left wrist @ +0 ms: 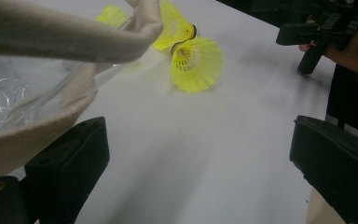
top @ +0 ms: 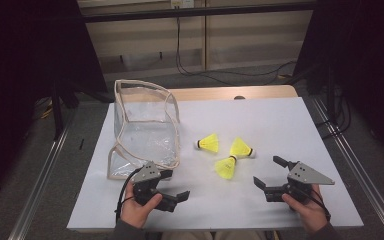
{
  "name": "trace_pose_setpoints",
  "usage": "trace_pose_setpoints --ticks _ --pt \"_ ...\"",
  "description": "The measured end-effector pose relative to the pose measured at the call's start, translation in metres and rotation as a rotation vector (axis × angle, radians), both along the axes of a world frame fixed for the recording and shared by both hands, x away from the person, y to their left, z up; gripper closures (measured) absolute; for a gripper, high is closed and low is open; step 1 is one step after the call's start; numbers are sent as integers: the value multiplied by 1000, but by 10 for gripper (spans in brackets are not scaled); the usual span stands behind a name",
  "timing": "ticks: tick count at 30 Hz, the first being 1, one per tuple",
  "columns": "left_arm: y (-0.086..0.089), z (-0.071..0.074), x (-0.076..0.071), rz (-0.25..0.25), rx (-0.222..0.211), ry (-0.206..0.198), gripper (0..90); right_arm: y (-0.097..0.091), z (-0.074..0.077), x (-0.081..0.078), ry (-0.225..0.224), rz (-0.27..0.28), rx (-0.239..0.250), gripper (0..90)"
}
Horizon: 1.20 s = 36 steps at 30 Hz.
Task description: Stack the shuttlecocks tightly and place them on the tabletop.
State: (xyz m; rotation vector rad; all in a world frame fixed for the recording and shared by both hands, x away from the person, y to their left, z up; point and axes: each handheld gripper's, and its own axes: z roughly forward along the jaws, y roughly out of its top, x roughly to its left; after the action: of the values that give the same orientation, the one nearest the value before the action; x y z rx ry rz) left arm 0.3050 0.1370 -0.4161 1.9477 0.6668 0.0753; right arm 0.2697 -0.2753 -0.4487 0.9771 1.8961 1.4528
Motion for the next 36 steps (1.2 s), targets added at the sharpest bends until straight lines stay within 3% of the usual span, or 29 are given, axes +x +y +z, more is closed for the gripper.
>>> trace_pose_setpoints --ticks 18,36 --pt "22 -1 3 2 5 -14 49 0 1 -1 -3 -4 -5 29" --pt "45 -7 10 57 28 -19 46 -1 1 0 2 -6 -8 29"
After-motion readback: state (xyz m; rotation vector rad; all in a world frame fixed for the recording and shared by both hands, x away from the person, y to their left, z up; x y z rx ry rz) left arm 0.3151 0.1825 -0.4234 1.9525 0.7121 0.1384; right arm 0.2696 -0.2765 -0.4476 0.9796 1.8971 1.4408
